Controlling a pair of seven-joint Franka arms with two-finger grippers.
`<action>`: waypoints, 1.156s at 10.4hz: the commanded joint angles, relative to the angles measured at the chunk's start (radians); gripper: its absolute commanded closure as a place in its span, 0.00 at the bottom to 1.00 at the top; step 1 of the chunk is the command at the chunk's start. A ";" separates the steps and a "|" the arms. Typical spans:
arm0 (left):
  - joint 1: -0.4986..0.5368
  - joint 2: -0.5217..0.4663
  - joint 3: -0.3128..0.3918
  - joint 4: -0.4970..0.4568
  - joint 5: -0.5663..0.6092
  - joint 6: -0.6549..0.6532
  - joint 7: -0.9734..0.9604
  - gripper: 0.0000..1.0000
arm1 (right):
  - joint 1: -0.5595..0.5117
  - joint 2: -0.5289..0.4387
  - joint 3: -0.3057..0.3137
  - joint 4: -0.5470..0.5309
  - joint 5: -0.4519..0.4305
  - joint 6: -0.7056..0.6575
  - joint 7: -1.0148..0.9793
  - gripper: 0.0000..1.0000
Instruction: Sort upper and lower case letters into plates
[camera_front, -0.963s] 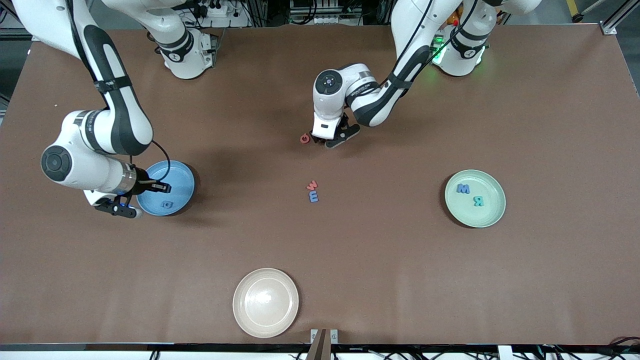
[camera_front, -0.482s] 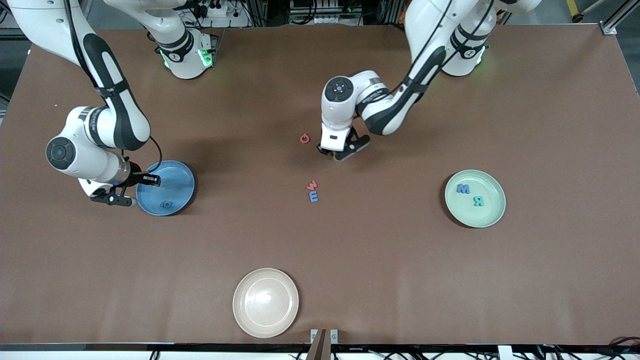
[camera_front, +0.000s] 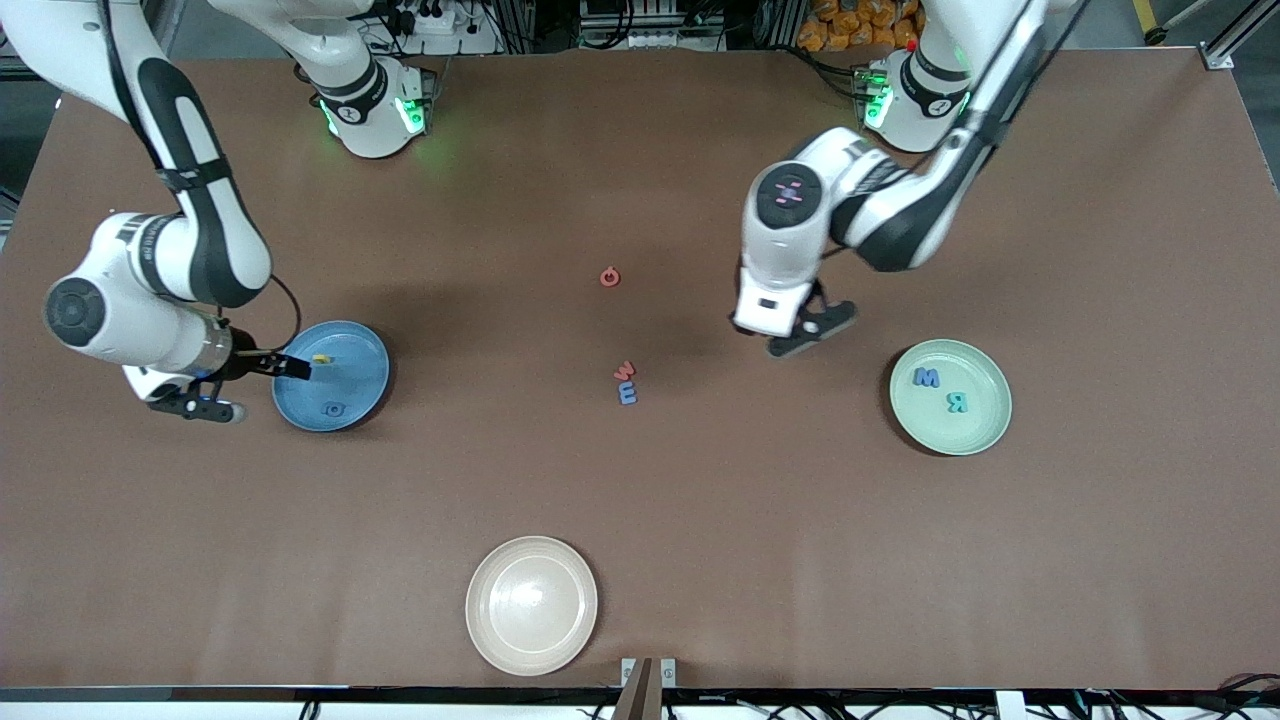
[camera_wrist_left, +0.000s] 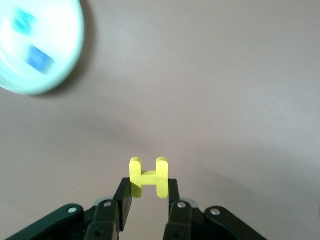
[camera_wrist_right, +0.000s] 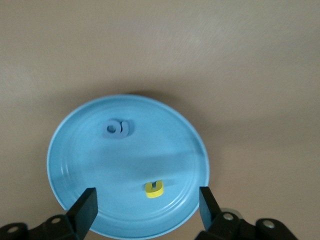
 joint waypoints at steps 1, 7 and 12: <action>0.191 -0.131 -0.029 -0.106 -0.041 -0.080 0.323 1.00 | -0.014 -0.026 0.012 0.046 -0.014 -0.032 -0.007 0.09; 0.529 -0.083 -0.023 -0.134 -0.041 -0.067 0.757 1.00 | 0.082 0.015 0.015 0.294 -0.026 -0.269 0.007 0.06; 0.513 0.003 0.005 -0.077 -0.034 0.036 0.754 1.00 | 0.272 0.080 0.020 0.334 -0.025 -0.217 0.381 0.13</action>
